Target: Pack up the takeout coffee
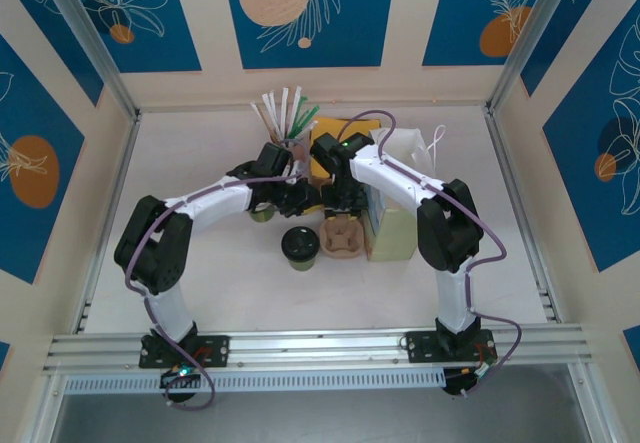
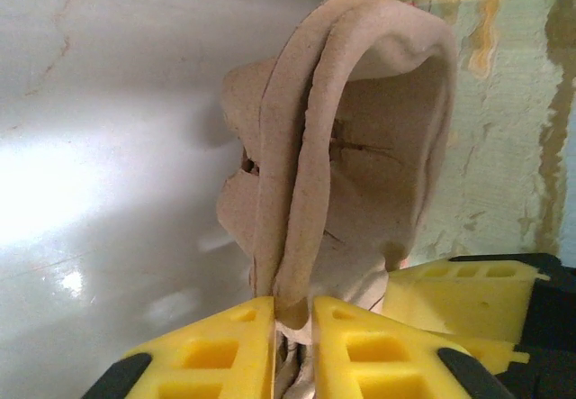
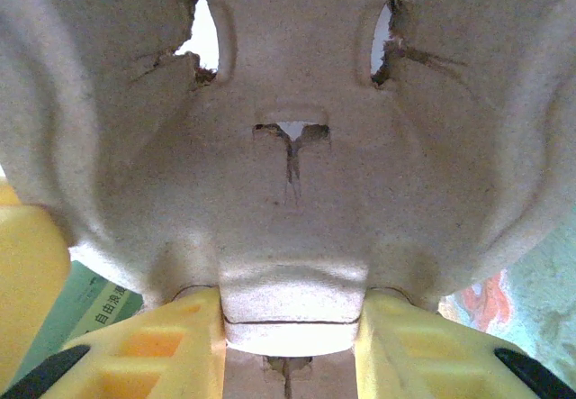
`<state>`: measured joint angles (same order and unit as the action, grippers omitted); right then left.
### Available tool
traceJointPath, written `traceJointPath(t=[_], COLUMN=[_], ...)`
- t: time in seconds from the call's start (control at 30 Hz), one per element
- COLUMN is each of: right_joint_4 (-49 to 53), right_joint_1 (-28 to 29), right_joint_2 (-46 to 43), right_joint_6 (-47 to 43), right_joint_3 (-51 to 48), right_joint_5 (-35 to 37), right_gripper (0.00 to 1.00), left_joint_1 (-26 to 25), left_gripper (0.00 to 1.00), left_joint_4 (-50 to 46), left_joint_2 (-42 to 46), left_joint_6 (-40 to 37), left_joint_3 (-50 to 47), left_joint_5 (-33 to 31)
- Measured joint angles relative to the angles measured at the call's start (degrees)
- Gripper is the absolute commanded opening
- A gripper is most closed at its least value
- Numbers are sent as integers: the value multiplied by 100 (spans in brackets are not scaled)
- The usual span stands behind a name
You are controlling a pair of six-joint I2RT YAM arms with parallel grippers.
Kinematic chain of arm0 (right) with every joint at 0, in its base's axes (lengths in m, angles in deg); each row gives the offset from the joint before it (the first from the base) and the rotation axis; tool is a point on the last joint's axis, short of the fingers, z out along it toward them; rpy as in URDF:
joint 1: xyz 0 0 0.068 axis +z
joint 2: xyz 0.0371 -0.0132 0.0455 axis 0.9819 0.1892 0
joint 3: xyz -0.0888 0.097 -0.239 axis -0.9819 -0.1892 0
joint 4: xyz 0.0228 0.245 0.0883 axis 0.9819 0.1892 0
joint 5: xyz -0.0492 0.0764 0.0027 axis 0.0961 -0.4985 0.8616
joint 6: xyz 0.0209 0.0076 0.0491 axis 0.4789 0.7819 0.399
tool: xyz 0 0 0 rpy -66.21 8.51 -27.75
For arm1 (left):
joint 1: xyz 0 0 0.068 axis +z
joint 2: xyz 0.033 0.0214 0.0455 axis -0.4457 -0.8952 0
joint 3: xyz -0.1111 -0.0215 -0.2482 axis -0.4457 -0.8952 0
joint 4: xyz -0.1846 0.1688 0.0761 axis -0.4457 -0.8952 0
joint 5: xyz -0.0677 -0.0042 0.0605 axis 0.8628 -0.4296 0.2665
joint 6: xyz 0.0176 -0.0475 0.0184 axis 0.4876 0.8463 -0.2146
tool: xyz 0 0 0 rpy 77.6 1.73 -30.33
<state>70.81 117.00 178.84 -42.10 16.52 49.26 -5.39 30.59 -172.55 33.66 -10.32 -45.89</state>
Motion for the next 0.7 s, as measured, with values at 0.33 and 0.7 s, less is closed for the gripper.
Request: traceJointPath(t=[0.33, 0.7], right_joint_4=[-26, -42], right_joint_1=[-24, -42], right_joint_2=[0, -2], right_joint_6=[20, 44], right_joint_3=[-2, -2], right_joint_5=[-63, -72], right_gripper=[37, 37], left_joint_1=[63, 96], left_gripper=[25, 31], left_joint_4=[717, 780], left_joint_2=[7, 7], left_joint_6=[472, 538], left_joint_3=[-398, -468], left_joint_5=[247, 275])
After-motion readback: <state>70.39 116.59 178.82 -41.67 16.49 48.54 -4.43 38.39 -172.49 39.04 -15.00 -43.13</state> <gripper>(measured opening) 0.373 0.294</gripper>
